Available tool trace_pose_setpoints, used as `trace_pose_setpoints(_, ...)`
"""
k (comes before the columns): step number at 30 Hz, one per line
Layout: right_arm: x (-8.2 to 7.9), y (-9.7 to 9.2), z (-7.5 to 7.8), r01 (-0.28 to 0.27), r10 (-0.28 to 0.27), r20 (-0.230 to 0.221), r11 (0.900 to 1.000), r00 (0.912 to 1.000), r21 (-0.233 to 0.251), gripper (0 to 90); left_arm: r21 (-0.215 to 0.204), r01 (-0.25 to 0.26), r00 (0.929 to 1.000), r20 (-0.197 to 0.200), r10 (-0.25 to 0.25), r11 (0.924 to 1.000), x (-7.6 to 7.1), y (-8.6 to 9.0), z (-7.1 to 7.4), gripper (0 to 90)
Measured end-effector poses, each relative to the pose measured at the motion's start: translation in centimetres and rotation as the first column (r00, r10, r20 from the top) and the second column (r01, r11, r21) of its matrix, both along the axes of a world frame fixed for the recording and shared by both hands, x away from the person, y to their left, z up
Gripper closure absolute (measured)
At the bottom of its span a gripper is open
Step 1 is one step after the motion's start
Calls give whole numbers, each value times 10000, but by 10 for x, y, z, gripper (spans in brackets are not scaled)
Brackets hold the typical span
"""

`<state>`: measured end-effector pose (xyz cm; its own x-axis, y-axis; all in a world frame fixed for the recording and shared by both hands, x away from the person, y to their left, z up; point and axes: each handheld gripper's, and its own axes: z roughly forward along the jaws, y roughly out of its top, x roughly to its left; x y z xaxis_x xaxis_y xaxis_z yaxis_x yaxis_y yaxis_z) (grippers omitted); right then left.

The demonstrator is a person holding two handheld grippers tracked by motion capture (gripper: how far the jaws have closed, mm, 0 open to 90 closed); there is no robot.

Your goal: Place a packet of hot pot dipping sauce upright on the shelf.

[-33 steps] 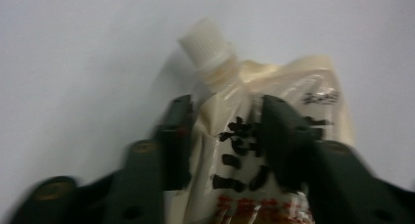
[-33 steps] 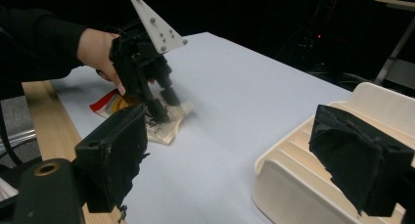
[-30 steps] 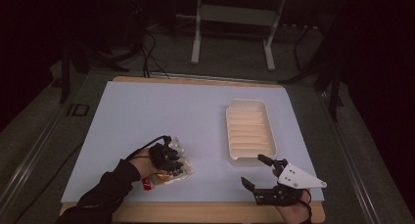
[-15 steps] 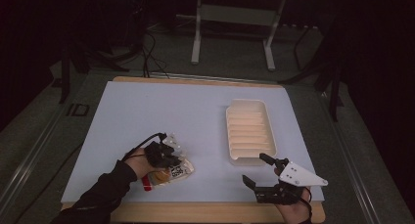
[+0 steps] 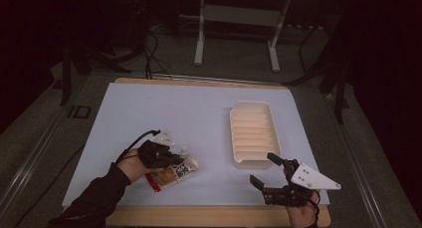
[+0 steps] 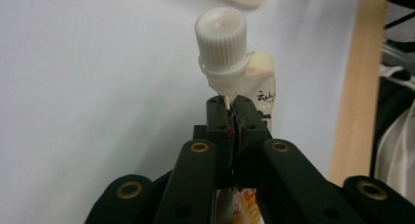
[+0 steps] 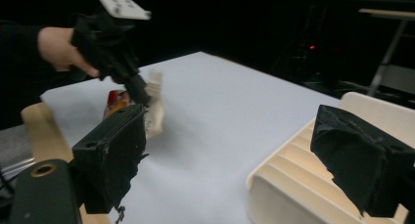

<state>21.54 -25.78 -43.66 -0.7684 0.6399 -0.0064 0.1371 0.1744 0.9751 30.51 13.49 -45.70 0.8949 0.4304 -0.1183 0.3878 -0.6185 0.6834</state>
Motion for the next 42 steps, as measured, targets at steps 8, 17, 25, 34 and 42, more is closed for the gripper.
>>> trace_pose_setpoints(8, -3, 3, 7, 12, -1, 340, 9995, 9994, -316, 142, -1001, 97, 9993, 378, -59, 9949, -5, -4, 12, 883)
trace_pose_setpoints(17, 0, 3, 20, -43, 71, 585, 9988, 9983, -482, 145, -2479, 42, 9971, 740, 146, 9688, -6, -7, 22, 882)
trace_pose_setpoints(25, 10, 6, 31, -323, 417, 897, 9942, 9951, -1030, 147, -3309, -73, 9937, 1034, 440, 9436, -6, -9, 21, 882)
trace_pose_setpoints(34, 34, 24, 43, -1486, 1518, 310, 9850, 9879, -882, 134, -4502, 46, 9827, 1671, 792, 8929, -9, -11, 20, 882)
trace_pose_setpoints(42, 55, 43, 38, -2024, 2018, -618, 9793, 9775, -31, 108, -5190, 136, 9838, 1597, 814, 8547, -7, -17, 18, 882)
